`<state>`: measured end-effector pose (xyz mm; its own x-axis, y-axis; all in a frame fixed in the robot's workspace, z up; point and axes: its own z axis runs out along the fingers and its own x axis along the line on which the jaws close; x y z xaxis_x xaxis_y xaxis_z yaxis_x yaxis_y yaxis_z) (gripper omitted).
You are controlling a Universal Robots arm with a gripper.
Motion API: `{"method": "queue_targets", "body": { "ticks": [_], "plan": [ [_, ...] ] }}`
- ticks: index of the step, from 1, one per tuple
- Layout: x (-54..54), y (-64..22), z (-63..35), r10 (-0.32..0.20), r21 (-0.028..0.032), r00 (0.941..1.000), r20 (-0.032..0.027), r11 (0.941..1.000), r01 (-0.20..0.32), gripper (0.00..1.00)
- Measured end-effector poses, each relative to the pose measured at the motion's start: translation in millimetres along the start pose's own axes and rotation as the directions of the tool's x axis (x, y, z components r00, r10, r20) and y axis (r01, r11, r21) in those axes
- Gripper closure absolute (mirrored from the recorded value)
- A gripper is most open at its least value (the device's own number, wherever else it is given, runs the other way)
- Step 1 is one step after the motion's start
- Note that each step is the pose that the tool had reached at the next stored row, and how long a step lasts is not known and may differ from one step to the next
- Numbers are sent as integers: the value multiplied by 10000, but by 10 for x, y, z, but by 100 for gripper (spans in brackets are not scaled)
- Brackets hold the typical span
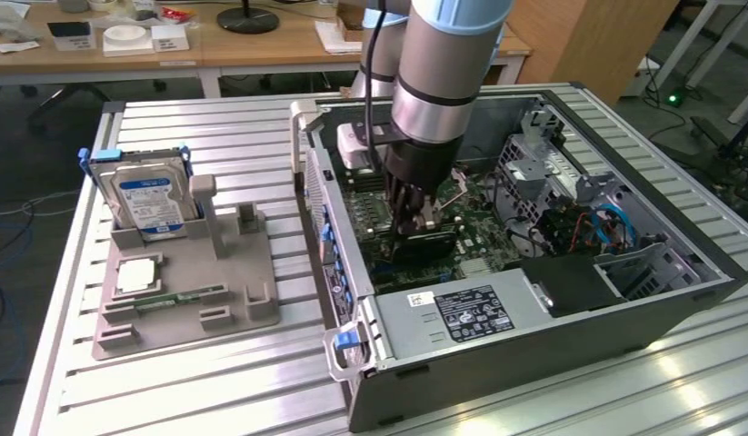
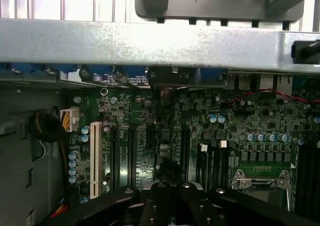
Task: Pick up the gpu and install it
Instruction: 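Press down on the gpu until it lock into place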
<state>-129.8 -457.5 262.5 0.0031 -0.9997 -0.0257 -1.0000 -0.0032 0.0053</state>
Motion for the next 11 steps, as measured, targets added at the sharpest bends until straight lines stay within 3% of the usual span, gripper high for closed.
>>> {"method": "queue_targets", "body": {
  "ticks": [6, 10, 11],
  "plan": [
    [1, 2, 37, -8, -4, 10000, -2, 10000, 8, 89],
    [-13, -1, -9, -7, 20, 10000, 42, 10000, 7, 89],
    [-14, -1, -40, -8, 12, 10000, 28, 10000, 8, 89]
  ]
}}
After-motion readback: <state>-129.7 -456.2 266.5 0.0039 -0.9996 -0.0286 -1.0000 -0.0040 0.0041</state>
